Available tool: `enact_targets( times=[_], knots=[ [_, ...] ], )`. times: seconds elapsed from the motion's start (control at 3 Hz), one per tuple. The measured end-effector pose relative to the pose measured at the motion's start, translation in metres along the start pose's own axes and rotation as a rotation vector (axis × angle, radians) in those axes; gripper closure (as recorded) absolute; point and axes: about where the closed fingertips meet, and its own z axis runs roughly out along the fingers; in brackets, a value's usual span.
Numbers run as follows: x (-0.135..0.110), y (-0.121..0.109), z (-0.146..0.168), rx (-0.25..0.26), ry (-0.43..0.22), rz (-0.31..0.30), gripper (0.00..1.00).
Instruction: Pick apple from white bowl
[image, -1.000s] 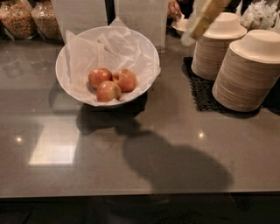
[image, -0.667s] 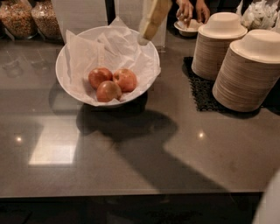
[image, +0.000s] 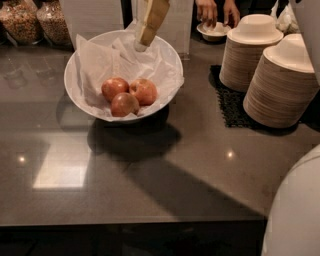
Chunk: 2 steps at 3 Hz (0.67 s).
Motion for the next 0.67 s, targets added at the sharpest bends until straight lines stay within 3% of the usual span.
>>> enact_targets(
  times=[0.33,0.67],
  knots=[
    [0.011,0.01,0.022,-0.082,0.01,0.018,0.0],
    [0.031,0.036,0.074,-0.193,-0.078,0.098,0.0]
  ],
)
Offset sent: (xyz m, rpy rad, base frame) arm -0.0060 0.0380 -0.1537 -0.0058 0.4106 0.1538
